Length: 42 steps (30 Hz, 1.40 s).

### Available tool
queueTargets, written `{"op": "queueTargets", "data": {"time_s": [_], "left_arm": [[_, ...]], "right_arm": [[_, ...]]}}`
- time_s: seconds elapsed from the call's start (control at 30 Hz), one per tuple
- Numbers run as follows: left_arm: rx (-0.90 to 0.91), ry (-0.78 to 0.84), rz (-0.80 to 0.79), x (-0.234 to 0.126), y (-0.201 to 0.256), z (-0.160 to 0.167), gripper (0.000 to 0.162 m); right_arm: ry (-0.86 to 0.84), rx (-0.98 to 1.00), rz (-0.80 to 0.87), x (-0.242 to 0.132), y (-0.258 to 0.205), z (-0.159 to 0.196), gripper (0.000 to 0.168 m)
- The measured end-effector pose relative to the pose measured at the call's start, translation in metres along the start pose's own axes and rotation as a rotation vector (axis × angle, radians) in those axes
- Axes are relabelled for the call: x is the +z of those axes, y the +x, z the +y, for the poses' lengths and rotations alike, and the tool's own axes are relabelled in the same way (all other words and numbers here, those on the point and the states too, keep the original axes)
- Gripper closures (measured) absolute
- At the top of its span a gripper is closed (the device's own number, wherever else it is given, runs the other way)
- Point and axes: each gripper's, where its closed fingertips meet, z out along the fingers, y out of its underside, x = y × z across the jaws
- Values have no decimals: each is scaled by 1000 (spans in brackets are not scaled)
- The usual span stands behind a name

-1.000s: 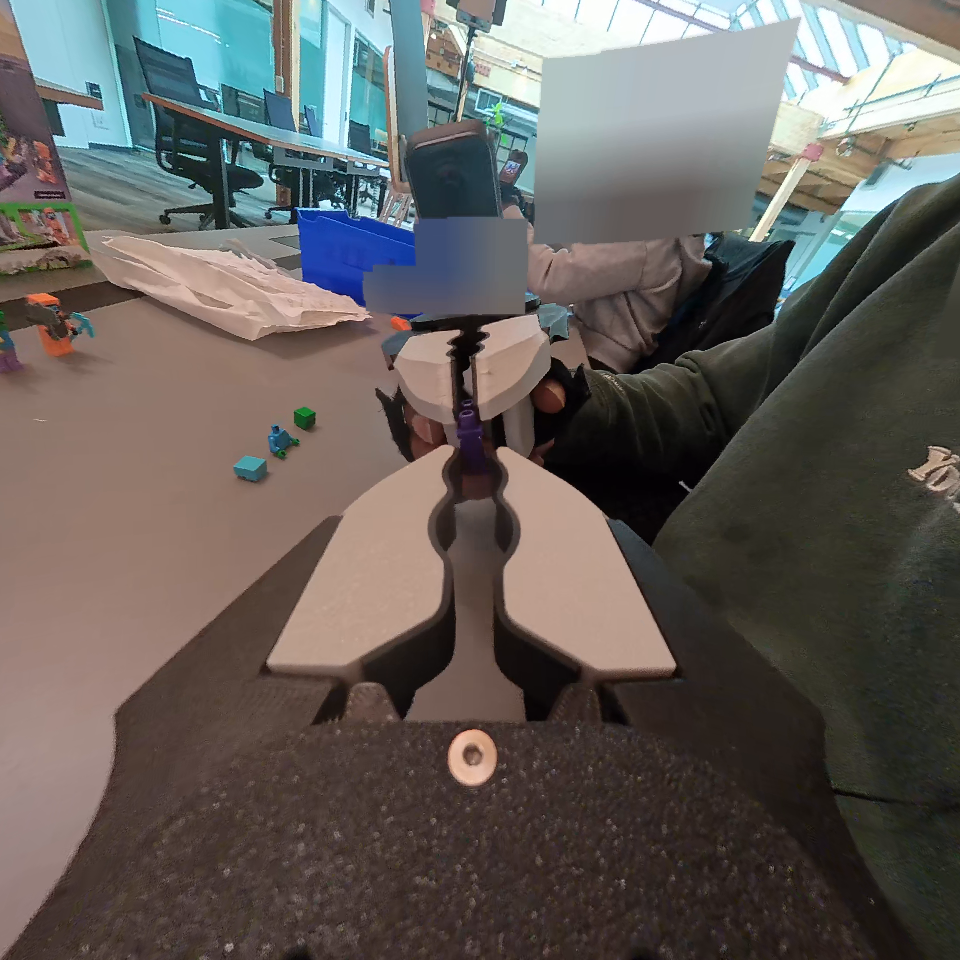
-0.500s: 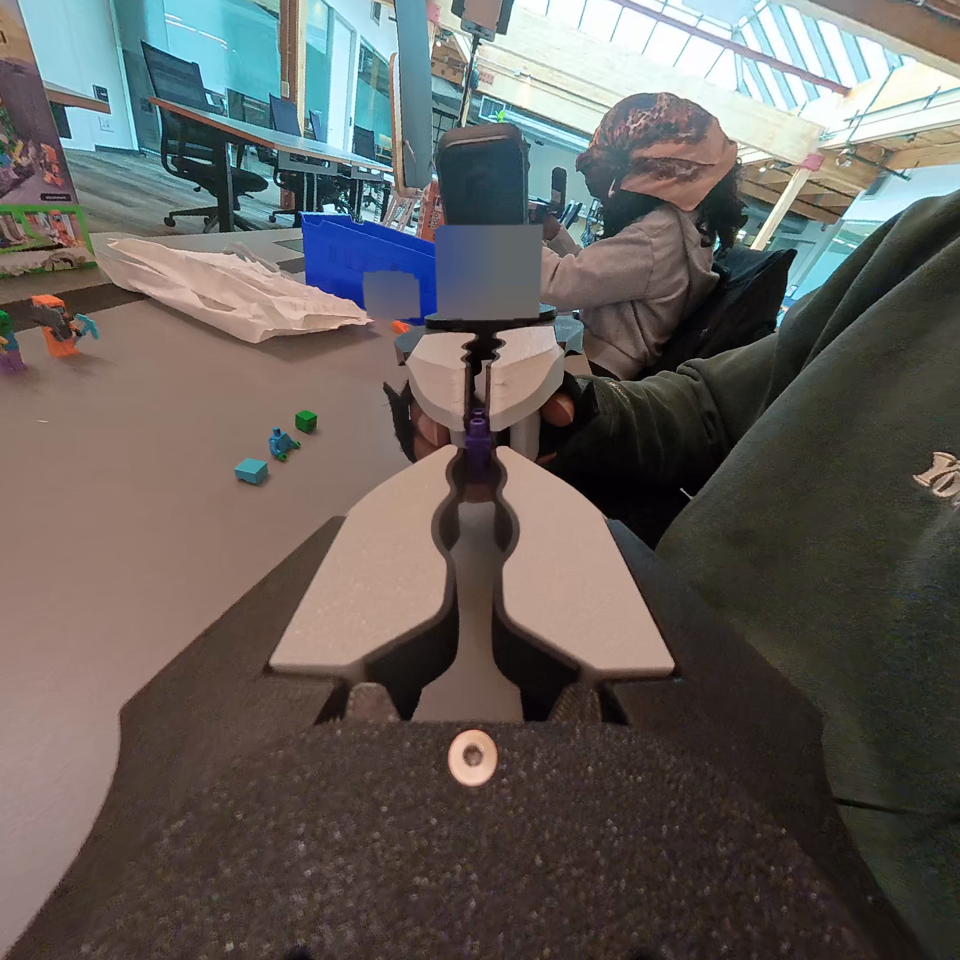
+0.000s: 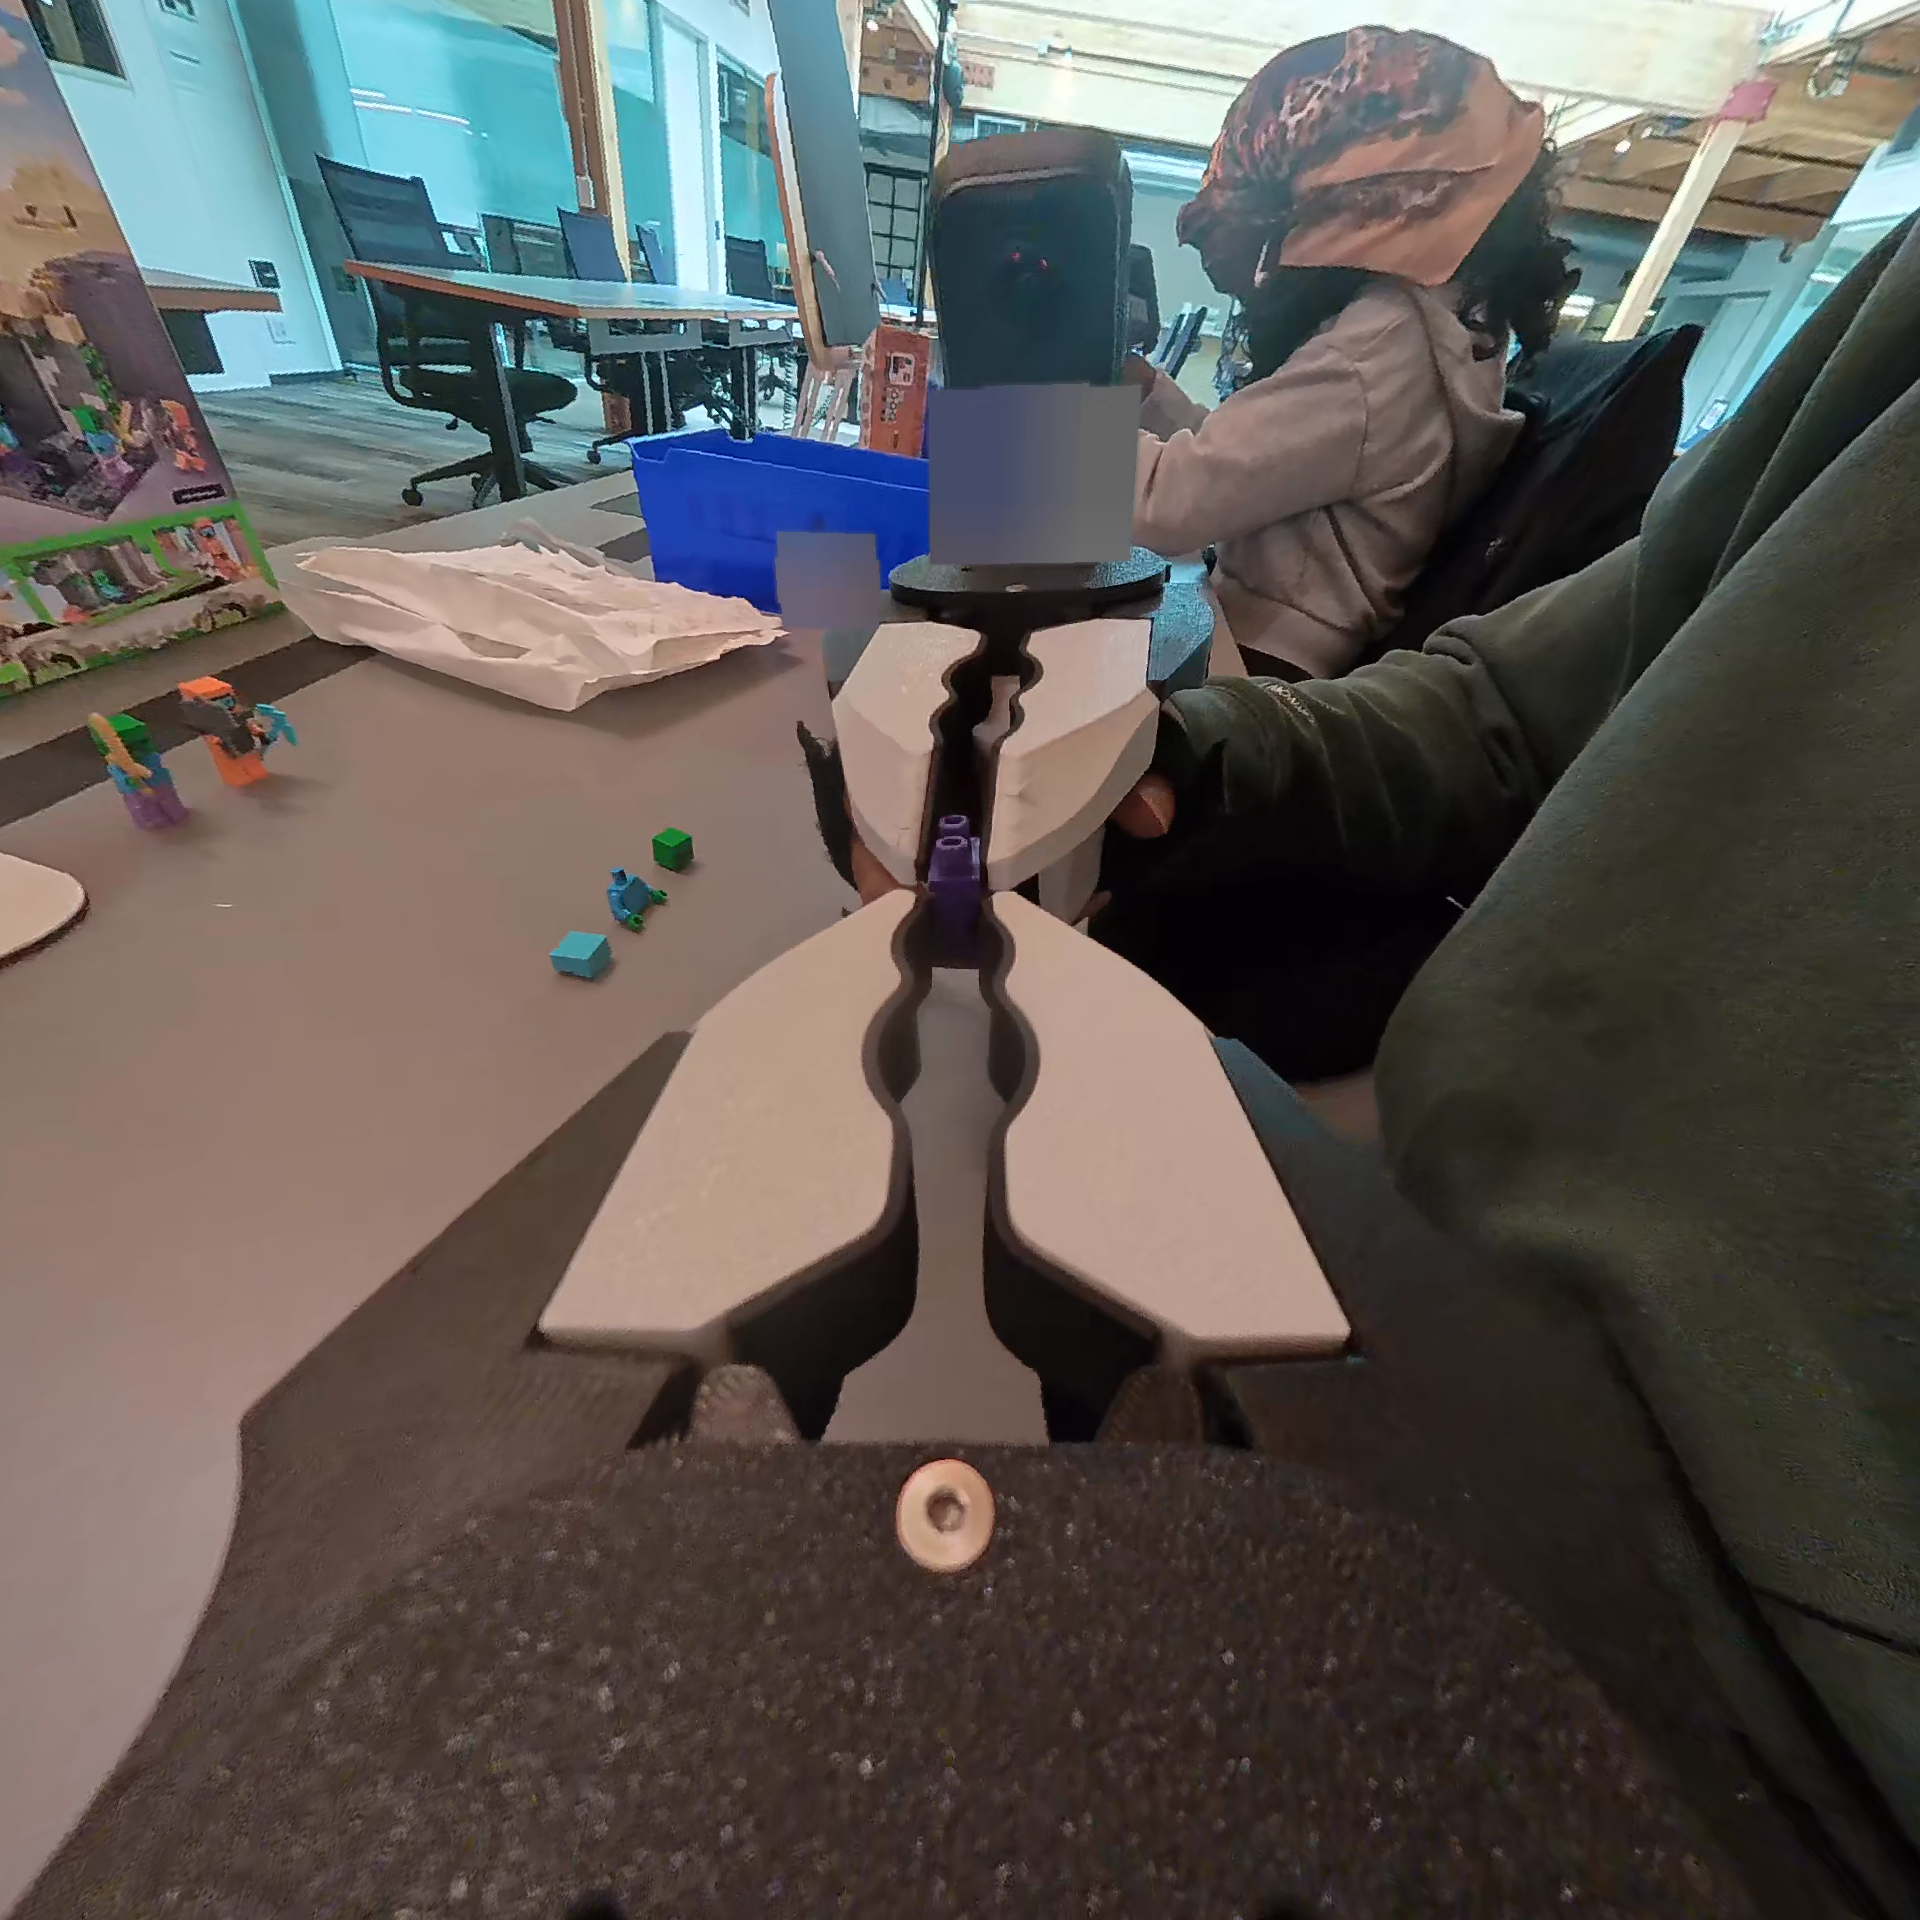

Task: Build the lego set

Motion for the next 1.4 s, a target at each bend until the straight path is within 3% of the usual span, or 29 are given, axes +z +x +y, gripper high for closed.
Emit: {"op": "queueTargets", "data": {"time_s": [0.57,1.03,1.4], "left_arm": [[51,36,-16,-1,-1,-1,152],[-24,9,38,0,5,1,154],[27,-38,5,0,2,10,154]], "right_arm": [[69,15,9,2,-2,-7,161],[51,-87,31,2,-5,-4,161],[-17,-89,72,2,0,5,155]]}}
